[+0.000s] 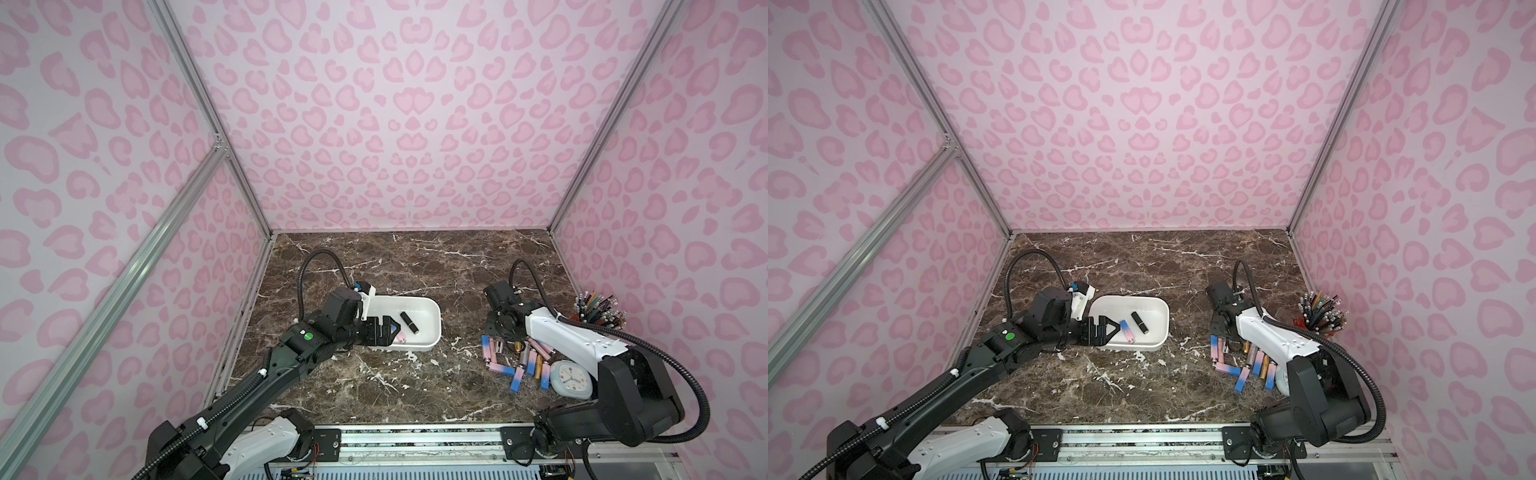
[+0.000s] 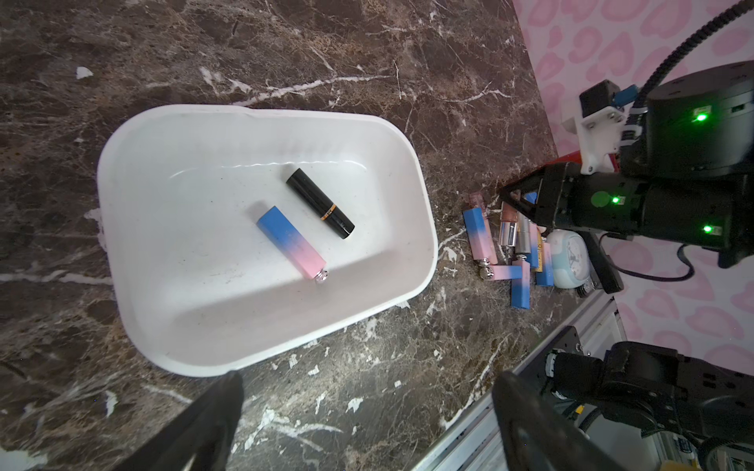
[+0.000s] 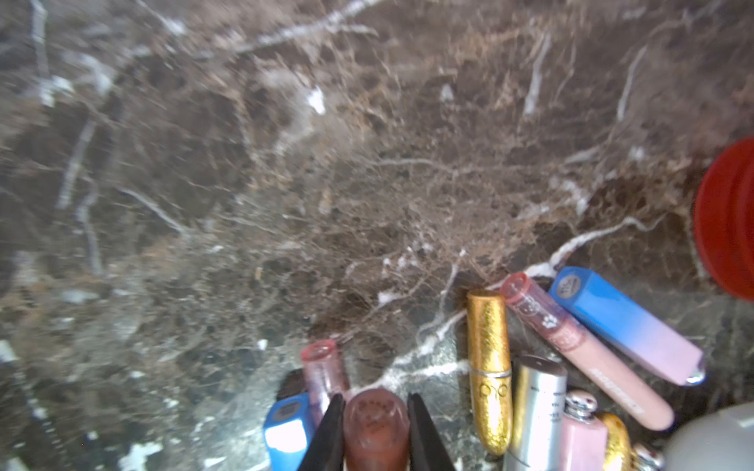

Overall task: Put the lipstick into the storage box
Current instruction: Pick up the lipstick at the center of the board, then place the lipstick in the storage box.

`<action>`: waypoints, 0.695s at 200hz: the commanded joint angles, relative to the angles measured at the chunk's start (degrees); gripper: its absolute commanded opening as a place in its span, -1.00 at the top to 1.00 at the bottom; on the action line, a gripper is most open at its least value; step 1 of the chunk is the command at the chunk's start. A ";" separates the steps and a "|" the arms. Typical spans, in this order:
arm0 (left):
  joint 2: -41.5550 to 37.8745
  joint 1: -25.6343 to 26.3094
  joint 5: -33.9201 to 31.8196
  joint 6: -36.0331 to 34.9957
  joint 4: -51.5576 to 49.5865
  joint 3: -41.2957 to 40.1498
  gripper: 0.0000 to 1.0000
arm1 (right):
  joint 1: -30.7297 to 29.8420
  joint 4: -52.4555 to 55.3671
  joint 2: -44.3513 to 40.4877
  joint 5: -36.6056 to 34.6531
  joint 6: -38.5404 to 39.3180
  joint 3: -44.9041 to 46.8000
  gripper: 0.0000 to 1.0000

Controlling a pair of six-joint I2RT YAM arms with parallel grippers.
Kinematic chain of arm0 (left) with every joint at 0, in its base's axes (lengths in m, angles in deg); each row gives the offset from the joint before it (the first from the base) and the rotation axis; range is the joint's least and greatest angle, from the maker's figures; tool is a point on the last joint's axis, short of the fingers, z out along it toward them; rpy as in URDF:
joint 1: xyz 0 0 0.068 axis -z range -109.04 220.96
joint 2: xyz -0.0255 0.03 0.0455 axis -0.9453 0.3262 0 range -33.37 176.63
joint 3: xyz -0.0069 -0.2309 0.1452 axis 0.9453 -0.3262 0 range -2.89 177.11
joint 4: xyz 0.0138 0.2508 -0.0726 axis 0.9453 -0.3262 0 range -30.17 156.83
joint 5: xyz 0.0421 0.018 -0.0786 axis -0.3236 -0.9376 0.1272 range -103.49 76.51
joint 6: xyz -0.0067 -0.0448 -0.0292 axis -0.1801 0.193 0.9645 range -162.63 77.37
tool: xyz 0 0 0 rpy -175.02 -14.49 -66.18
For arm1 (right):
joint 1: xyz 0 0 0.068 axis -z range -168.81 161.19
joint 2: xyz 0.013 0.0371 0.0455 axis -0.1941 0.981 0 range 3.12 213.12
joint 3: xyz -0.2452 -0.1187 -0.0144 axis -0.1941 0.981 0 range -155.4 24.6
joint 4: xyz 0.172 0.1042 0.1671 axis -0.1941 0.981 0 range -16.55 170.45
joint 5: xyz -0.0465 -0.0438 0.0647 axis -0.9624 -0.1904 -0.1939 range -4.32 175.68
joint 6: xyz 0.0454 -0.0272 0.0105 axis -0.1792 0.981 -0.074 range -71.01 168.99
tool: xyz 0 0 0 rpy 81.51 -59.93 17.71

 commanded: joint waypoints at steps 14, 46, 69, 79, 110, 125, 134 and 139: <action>-0.83 -0.04 -1.40 -0.28 -0.96 0.46 -0.95 | -3.71 3.87 1.67 -2.72 0.51 -7.03 0.48; -2.21 -0.04 -2.40 -0.22 -1.96 0.37 -0.95 | -9.04 5.16 6.60 -3.05 0.71 -15.86 0.48; -3.79 -0.04 -3.29 -0.11 -3.01 -0.07 -0.95 | -13.27 5.21 12.00 -2.69 0.92 -22.41 0.48; -4.45 -0.04 -3.68 -0.20 -3.64 -0.18 -0.95 | -15.04 5.15 14.71 -2.34 1.09 -25.63 0.48; -6.60 -0.04 -4.81 0.07 -5.36 -0.70 -0.95 | -19.60 5.30 23.97 -0.86 1.69 -34.29 0.49; -7.89 -0.04 -5.54 0.22 -6.21 -1.02 -0.95 | -21.31 5.33 27.79 0.05 1.91 -38.58 0.49; -8.64 -0.04 -6.05 0.24 -6.79 -1.13 -0.95 | -22.32 5.38 29.74 0.46 2.01 -40.27 0.50; -9.01 -0.04 -6.24 0.25 -6.99 -1.21 -0.95 | -22.73 5.26 30.70 0.79 2.02 -41.04 0.50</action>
